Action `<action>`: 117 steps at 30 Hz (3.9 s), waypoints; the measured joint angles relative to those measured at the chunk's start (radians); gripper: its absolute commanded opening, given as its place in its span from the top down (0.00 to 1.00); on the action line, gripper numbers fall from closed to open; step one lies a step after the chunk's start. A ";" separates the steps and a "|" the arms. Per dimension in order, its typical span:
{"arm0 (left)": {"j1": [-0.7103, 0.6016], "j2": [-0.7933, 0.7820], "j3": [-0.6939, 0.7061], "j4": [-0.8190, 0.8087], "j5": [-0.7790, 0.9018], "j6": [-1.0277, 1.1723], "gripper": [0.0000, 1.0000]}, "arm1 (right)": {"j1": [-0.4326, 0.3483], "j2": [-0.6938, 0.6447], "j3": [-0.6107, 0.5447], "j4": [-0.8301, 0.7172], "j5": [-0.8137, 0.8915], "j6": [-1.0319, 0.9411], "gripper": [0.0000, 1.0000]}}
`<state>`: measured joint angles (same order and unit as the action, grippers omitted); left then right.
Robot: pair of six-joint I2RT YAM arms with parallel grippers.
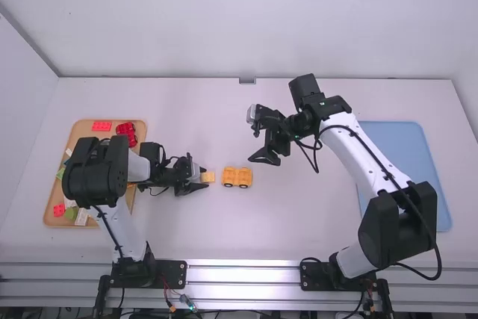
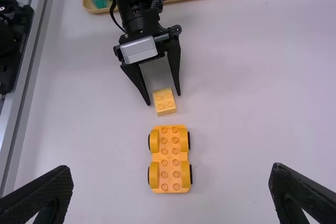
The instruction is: Assemble lego blocks to make yellow taxi
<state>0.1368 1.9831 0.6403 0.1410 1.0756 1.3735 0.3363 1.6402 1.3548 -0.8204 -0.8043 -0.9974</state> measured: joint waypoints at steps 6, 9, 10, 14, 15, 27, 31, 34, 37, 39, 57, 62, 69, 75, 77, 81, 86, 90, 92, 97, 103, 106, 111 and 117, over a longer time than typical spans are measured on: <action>-0.004 0.000 -0.001 -0.024 0.004 -0.017 0.55 | 0.000 0.000 0.000 -0.001 0.000 0.000 0.01; -0.004 0.000 -0.001 -0.028 0.005 -0.019 0.57 | 0.000 0.000 0.000 -0.002 0.000 -0.001 0.01; -0.004 0.000 -0.001 -0.028 0.006 -0.020 0.59 | 0.000 0.000 0.000 -0.001 0.000 -0.001 0.01; -0.004 0.000 0.000 -0.019 0.005 -0.020 0.59 | 0.000 0.000 0.000 -0.002 0.000 0.000 0.01; -0.004 0.000 0.000 -0.015 0.005 -0.019 0.52 | 0.000 0.000 0.000 -0.002 0.000 -0.001 0.01; -0.009 0.001 0.000 0.015 0.005 -0.036 0.52 | 0.000 0.000 0.000 -0.003 0.000 0.000 0.02; -0.040 0.001 0.000 0.069 -0.011 -0.087 0.62 | 0.000 0.000 0.000 -0.003 0.000 0.000 0.01; -0.057 0.001 0.002 0.073 -0.029 -0.131 0.61 | 0.000 0.000 0.000 -0.008 0.000 0.000 0.01; -0.055 0.001 0.006 0.066 -0.027 -0.148 0.64 | 0.000 0.000 0.000 -0.011 0.000 0.000 0.01; -0.055 0.001 0.006 0.069 -0.026 -0.154 0.69 | 0.000 0.000 0.000 -0.011 0.000 0.000 0.01; -0.056 -0.184 0.006 -0.010 -0.040 -0.276 0.76 | 0.000 0.000 0.000 0.010 0.029 -0.001 0.01; -0.074 -0.322 0.006 -0.115 -0.038 -0.279 0.82 | 0.000 0.000 -0.087 0.153 0.002 -0.080 0.01; -0.126 -0.337 0.006 -0.129 -0.026 -0.275 0.83 | -0.033 0.001 -0.454 0.669 -0.136 -0.062 0.02; -0.170 -0.336 0.006 -0.122 -0.021 -0.275 0.84 | -0.036 0.029 -0.678 1.145 -0.194 0.118 0.02; -0.188 -0.336 0.006 -0.120 -0.021 -0.275 0.84 | -0.015 0.072 -0.733 1.315 -0.183 0.227 0.01; -0.210 -0.336 0.006 -0.113 -0.021 -0.275 0.85 | 0.025 0.193 -0.759 1.473 -0.155 0.367 0.01; -0.212 -0.336 0.006 -0.103 -0.021 -0.275 0.86 | 0.052 0.327 -0.760 1.585 -0.155 0.419 0.01; -0.212 -0.336 0.006 -0.103 -0.021 -0.274 0.86 | 0.056 0.388 -0.760 1.620 -0.160 0.419 0.01; -0.213 -0.336 0.006 -0.098 -0.021 -0.274 0.86 | 0.056 0.418 -0.760 1.623 -0.172 0.394 0.03; -0.241 -0.319 0.006 -0.062 -0.021 -0.275 0.88 | 0.056 0.470 -0.736 1.624 -0.187 0.359 0.06; -0.258 -0.268 0.006 -0.039 -0.023 -0.275 0.88 | 0.056 0.502 -0.702 1.627 -0.192 0.350 0.17; -0.259 -0.268 0.006 -0.034 -0.025 -0.275 0.89 | 0.057 0.517 -0.688 1.625 -0.187 0.346 0.20; -0.259 -0.256 0.006 0.018 -0.031 -0.288 0.91 | 0.071 0.532 -0.674 1.625 -0.180 0.340 0.34; -0.267 -0.208 0.006 0.048 -0.034 -0.303 0.91 | 0.076 0.532 -0.674 1.629 -0.183 0.339 0.48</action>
<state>-0.1303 1.7748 0.6460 0.1890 1.0420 1.0702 0.4122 2.1719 0.6807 0.8085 -0.9871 -0.6586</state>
